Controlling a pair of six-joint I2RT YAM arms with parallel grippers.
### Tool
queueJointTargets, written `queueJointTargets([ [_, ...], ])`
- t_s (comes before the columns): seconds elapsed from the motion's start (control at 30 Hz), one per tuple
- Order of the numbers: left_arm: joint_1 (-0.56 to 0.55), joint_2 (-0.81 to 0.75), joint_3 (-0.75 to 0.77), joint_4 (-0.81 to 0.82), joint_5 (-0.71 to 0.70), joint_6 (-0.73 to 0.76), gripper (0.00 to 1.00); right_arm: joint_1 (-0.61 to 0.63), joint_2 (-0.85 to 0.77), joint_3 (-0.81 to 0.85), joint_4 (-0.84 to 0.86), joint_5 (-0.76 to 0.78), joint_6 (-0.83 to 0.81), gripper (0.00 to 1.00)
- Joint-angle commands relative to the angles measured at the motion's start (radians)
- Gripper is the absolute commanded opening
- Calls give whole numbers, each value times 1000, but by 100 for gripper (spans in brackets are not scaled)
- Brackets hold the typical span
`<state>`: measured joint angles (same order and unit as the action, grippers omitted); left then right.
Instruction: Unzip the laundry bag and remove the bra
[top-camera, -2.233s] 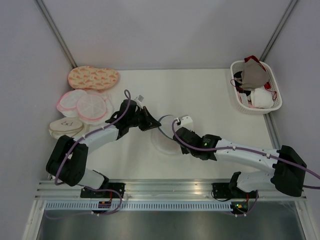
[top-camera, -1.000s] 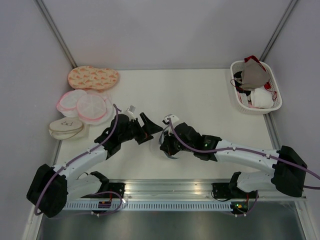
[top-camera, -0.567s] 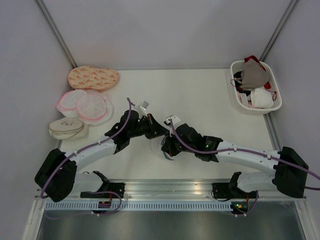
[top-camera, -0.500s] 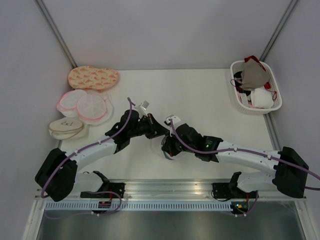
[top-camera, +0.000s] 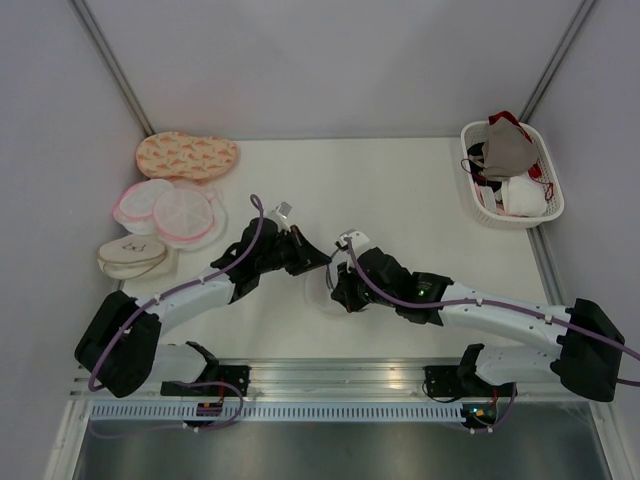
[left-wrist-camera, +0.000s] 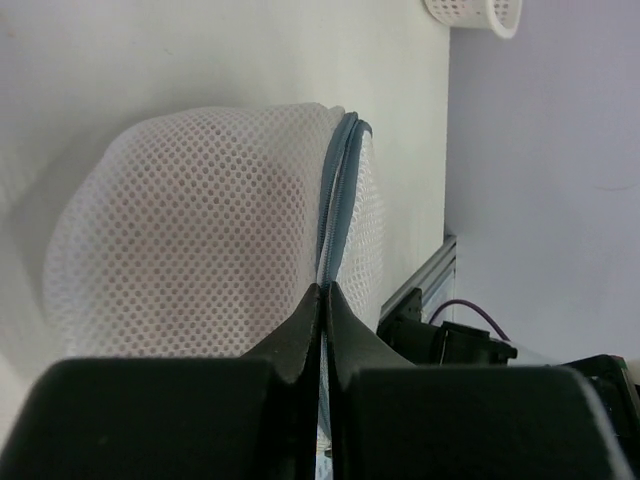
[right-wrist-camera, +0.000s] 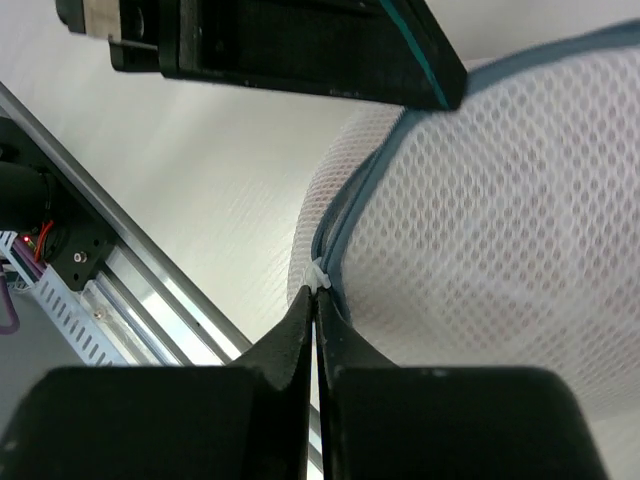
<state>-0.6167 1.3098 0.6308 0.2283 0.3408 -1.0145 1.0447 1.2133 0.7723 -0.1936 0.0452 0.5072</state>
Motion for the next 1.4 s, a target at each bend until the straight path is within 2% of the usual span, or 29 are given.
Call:
queueJointTargets([
  [0.0, 40, -30, -9, -4, -146, 11, 2, 5, -26, -36, -12, -33, -1, 0],
  [0.2, 97, -38, -2, -14, -175, 13, 2, 5, -20, -82, -7, -88, 5, 0],
  [0.33, 153, -29, 21, -29, -151, 36, 2, 5, -9, -88, -67, -51, 8, 0],
  [0.5, 179, -11, 35, -40, -111, 66, 2, 5, 20, -22, -255, 201, 33, 0],
  [0.77, 184, 26, 35, -21, -37, 80, 2, 3, 143, 74, -418, 559, 128, 1],
  [0.97, 184, 19, 32, -23, -8, 99, 2, 3, 169, 105, -440, 680, 151, 0],
  [1.13, 184, 2, 23, -6, 44, 82, 2, 3, 112, 111, -411, 665, 116, 3],
  [1.17, 184, -16, 15, 3, 59, 67, 6, 3, 94, 107, -405, 653, 102, 7],
  [1.2, 184, -30, -2, 11, 64, 59, 12, 5, 74, 102, -376, 610, 82, 26],
  [1.23, 184, -44, -11, 23, 66, 54, 28, 5, 36, 93, -362, 586, 53, 36],
  [1.3, 184, -101, -40, 23, 55, 39, 47, 5, 0, 88, -345, 518, 33, 53],
  [1.33, 184, -125, -49, 17, 47, 36, 62, 5, -29, 90, -342, 503, 21, 57],
  [1.37, 184, -147, -59, 8, 34, 30, 68, 5, -41, 91, -343, 489, 7, 60],
])
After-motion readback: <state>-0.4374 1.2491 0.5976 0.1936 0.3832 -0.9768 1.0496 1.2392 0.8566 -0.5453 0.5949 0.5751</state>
